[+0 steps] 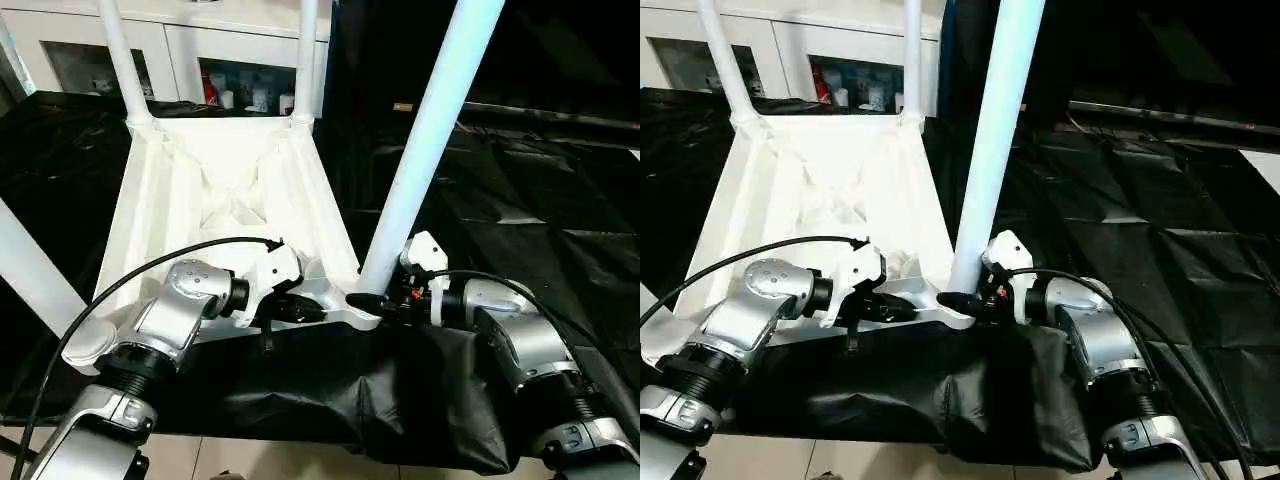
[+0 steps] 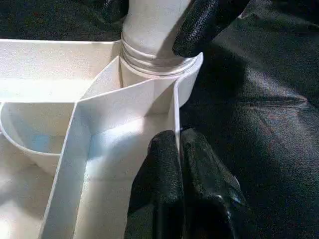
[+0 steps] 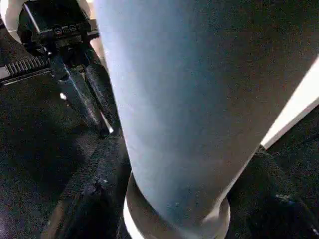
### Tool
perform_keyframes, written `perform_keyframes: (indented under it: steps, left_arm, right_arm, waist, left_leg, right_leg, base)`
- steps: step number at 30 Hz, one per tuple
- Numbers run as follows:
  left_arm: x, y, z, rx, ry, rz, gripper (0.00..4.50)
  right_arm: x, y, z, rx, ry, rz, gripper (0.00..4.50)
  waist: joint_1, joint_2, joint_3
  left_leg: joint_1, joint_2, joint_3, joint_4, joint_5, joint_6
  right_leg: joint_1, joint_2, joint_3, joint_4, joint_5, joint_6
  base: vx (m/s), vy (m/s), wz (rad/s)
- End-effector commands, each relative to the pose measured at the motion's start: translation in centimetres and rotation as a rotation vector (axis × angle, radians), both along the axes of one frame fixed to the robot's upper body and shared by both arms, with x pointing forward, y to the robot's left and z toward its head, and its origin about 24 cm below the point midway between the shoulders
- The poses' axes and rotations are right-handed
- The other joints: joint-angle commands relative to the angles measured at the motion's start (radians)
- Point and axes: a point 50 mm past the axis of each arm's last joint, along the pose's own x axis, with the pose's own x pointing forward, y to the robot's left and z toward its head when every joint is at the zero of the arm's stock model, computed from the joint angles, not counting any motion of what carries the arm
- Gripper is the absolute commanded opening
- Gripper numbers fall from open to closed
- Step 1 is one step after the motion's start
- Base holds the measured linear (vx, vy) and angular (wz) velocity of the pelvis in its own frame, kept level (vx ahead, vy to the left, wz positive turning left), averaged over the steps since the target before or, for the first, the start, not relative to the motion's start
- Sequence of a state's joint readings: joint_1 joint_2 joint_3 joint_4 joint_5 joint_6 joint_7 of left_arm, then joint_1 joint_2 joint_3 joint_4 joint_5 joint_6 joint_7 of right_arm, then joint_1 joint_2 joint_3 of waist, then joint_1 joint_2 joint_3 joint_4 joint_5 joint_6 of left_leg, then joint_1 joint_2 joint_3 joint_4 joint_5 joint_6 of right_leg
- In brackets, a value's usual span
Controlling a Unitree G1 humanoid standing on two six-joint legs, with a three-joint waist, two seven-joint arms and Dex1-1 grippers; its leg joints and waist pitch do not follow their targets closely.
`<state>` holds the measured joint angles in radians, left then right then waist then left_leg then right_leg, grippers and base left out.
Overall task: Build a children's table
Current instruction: Rotate leg to tighten
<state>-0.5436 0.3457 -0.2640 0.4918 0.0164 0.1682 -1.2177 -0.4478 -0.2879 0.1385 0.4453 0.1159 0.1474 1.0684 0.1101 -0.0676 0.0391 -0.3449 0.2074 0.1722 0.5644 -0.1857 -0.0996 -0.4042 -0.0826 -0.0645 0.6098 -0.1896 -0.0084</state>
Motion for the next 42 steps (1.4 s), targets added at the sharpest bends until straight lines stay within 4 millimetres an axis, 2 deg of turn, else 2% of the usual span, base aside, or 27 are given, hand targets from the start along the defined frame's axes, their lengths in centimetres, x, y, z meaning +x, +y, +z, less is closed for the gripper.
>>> perform_keyframes:
  steps: [1,3,6,8,14,18,21,23,24,25,26,27,29,30,31,32,33,34,35,36,39,40,42]
  left_arm:
    - [-0.6,-2.0,-0.1,-0.083,0.009,-0.041,0.0]
    - [-0.6,-1.9,-0.1,-0.081,0.008,-0.036,0.0]
    - [-0.5,-1.8,-0.1,-0.08,0.008,-0.033,0.0]
    - [-0.5,-1.8,-0.1,-0.078,0.005,-0.029,0.0]
    - [-0.2,-1.8,-0.1,-0.073,-0.008,0.001,0.0]
    - [0.2,-1.8,-0.1,-0.069,-0.023,0.042,0.0]
    - [1.1,-2.3,-0.3,-0.042,-0.058,0.137,0.0]
    - [2.2,-3.7,-0.5,-0.015,-0.084,0.255,0.0]
    - [2.4,-4.1,-0.6,-0.009,-0.088,0.277,0.0]
    - [2.6,-4.9,-0.6,-0.01,-0.097,0.313,0.0]
    - [2.8,-5.7,-0.6,-0.014,-0.102,0.341,0.0]
    - [2.8,-6.0,-0.6,-0.015,-0.103,0.349,0.0]
    - [3.0,-7.7,-0.5,-0.016,-0.12,0.381,0.0]
    - [3.0,-8.1,-0.5,-0.016,-0.123,0.376,0.0]
    - [2.9,-8.9,-0.5,-0.013,-0.134,0.366,0.0]
    - [2.9,-9.1,-0.5,-0.012,-0.139,0.362,0.0]
    - [2.8,-9.4,-0.6,-0.012,-0.14,0.351,0.0]
    - [2.8,-9.4,-0.6,-0.012,-0.139,0.348,0.0]
    - [2.6,-9.2,-0.7,-0.011,-0.134,0.327,0.0]
    - [2.6,-9.0,-0.7,-0.011,-0.134,0.32,0.0]
    - [2.8,-8.1,-0.8,-0.005,-0.127,0.319,0.0]
    - [2.8,-7.6,-0.7,-0.004,-0.125,0.308,0.0]
    - [2.9,-6.8,-0.6,-0.006,-0.125,0.285,0.0]
  right_arm:
    - [-0.6,1.4,-0.7,-0.002,0.049,0.09,2.43]
    - [-0.6,1.2,-0.8,-0.005,0.059,0.095,2.43]
    - [-0.7,1.2,-0.9,-0.003,0.066,0.101,2.12]
    - [-0.8,1.2,-0.9,-0.003,0.067,0.102,2.07]
    - [-1.0,1.3,-1.3,0.009,0.078,0.088,2.03]
    - [-0.8,1.4,-1.6,0.033,0.079,0.013,2.02]
    - [0.4,1.3,-2.4,0.008,0.062,-0.183,2.02]
    - [1.4,1.8,-3.6,-0.015,0.087,-0.428,2.01]
    - [1.5,2.0,-3.8,-0.019,0.099,-0.474,2.01]
    - [1.8,2.3,-4.0,-0.024,0.106,-0.546,2.01]
    - [2.1,2.6,-4.1,-0.025,0.117,-0.619,2.01]
    - [2.2,2.8,-4.2,-0.025,0.121,-0.64,2.01]
    - [2.7,4.0,-4.1,-0.016,0.139,-0.725,2.01]
    - [2.8,4.4,-4.0,-0.01,0.137,-0.723,2.01]
    - [2.9,5.3,-3.7,0.004,0.127,-0.714,2.01]
    - [3.0,5.7,-3.6,0.01,0.121,-0.709,2.01]
    - [2.9,6.2,-3.4,0.014,0.102,-0.681,2.01]
    - [2.9,6.3,-3.3,0.014,0.096,-0.672,2.35]
    - [2.8,6.5,-3.0,0.038,0.091,-0.621,2.56]
    - [2.8,6.5,-2.9,0.04,0.088,-0.605,2.7]
    - [2.8,6.0,-2.7,0.018,0.052,-0.536,2.79]
    - [2.7,5.7,-2.6,0.021,0.045,-0.484,2.98]
    - [2.4,5.1,-2.3,0.015,0.028,-0.387,2.98]
  waist:
    - [-0.001,-0.008,-0.05]
    - [-0.001,-0.007,-0.05]
    - [0.0,-0.006,-0.051]
    - [0.0,-0.007,-0.051]
    - [0.001,-0.006,-0.052]
    - [0.001,-0.005,-0.05]
    - [-0.003,-0.004,-0.044]
    - [-0.011,-0.005,-0.044]
    - [-0.015,-0.006,-0.042]
    - [-0.016,-0.008,-0.043]
    - [-0.016,-0.001,-0.043]
    - [-0.019,-0.003,-0.043]
    - [-0.022,0.0,-0.046]
    - [-0.022,-0.001,-0.047]
    - [-0.021,0.005,-0.049]
    - [-0.022,0.002,-0.049]
    - [-0.019,0.007,-0.052]
    - [-0.02,0.005,-0.053]
    - [-0.018,0.005,-0.054]
    - [-0.018,0.003,-0.054]
    - [-0.018,0.003,-0.05]
    - [-0.018,0.004,-0.05]
    - [-0.017,0.004,-0.049]
  left_leg:
    - [-0.002,0.023,0.004,-0.058,-0.141,0.055]
    - [-0.003,0.023,0.004,-0.058,-0.137,0.055]
    - [-0.003,0.023,0.004,-0.057,-0.131,0.058]
    - [-0.003,0.022,0.004,-0.057,-0.128,0.059]
    - [-0.003,0.022,0.004,-0.056,-0.126,0.059]
    - [-0.002,0.023,0.003,-0.058,-0.144,0.053]
    - [0.0,0.02,0.003,-0.064,-0.185,0.027]
    - [0.002,0.019,-0.002,-0.068,-0.232,-0.009]
    - [0.006,0.017,-0.003,-0.068,-0.257,-0.02]
    - [0.004,0.016,-0.006,-0.068,-0.263,-0.019]
    - [0.006,0.016,-0.005,-0.068,-0.267,-0.016]
    - [0.007,0.016,-0.004,-0.067,-0.273,-0.013]
    - [0.004,0.015,-0.007,-0.069,-0.273,-0.012]
    - [0.004,0.015,-0.006,-0.068,-0.269,-0.011]
    - [0.006,0.014,-0.005,-0.067,-0.262,-0.008]
    - [0.001,0.015,-0.005,-0.068,-0.249,-0.004]
    - [0.0,0.015,-0.005,-0.066,-0.238,-0.001]
    - [-0.002,0.014,-0.003,-0.065,-0.226,0.003]
    - [-0.003,0.014,-0.001,-0.062,-0.193,0.017]
    - [-0.003,0.014,0.0,-0.062,-0.188,0.025]
    - [-0.003,0.015,0.0,-0.064,-0.218,0.032]
    - [-0.003,0.015,0.0,-0.065,-0.225,0.032]
    - [-0.003,0.017,-0.001,-0.066,-0.241,0.036]
  right_leg:
    - [0.053,-0.058,0.044,-0.065,-0.163,-0.192]
    - [0.053,-0.058,0.044,-0.064,-0.158,-0.192]
    - [0.053,-0.057,0.044,-0.062,-0.143,-0.196]
    - [0.054,-0.057,0.044,-0.062,-0.139,-0.197]
    - [0.054,-0.057,0.043,-0.061,-0.136,-0.199]
    - [0.053,-0.058,0.043,-0.064,-0.163,-0.195]
    - [0.047,-0.058,0.043,-0.075,-0.248,-0.173]
    - [0.045,-0.06,0.043,-0.086,-0.368,-0.132]
    - [0.04,-0.06,0.042,-0.091,-0.418,-0.116]
    - [0.044,-0.062,0.04,-0.093,-0.439,-0.107]
    - [0.04,-0.063,0.041,-0.098,-0.453,-0.095]
    - [0.037,-0.062,0.042,-0.101,-0.457,-0.092]
    - [0.039,-0.058,0.041,-0.098,-0.437,-0.087]
    - [0.038,-0.058,0.041,-0.098,-0.423,-0.087]
    - [0.038,-0.056,0.042,-0.094,-0.373,-0.098]
    - [0.042,-0.054,0.042,-0.089,-0.328,-0.109]
    - [0.045,-0.055,0.042,-0.086,-0.301,-0.115]
    - [0.046,-0.053,0.043,-0.084,-0.272,-0.121]
    - [0.05,-0.053,0.043,-0.076,-0.193,-0.146]
    - [0.051,-0.053,0.042,-0.075,-0.176,-0.157]
    - [0.051,-0.055,0.041,-0.082,-0.234,-0.156]
    - [0.051,-0.055,0.041,-0.084,-0.249,-0.153]
    - [0.05,-0.056,0.042,-0.087,-0.281,-0.145]
  base:
    - [0.0,0.0,0.0]
    - [0.0,0.0,0.0]
    - [0.0,0.0,0.0]
    - [0.0,0.0,0.0]
    - [0.0,0.0,0.0]
    - [0.0,0.0,0.0]
    - [0.0,0.0,0.0]
    - [0.0,0.0,0.0]
    - [0.0,0.0,0.0]
    - [0.0,0.0,0.0]
    - [0.0,0.0,0.0]
    - [0.0,0.0,0.0]
    - [0.0,0.0,0.0]
    - [0.0,0.0,0.0]
    - [0.0,0.0,0.0]
    - [0.0,0.0,0.0]
    - [0.0,0.0,0.0]
    - [0.0,0.0,0.0]
    - [0.0,0.0,0.0]
    - [0.0,0.0,0.0]
    - [0.0,0.0,0.0]
    - [0.0,0.0,0.0]
    - [0.0,0.0,0.0]
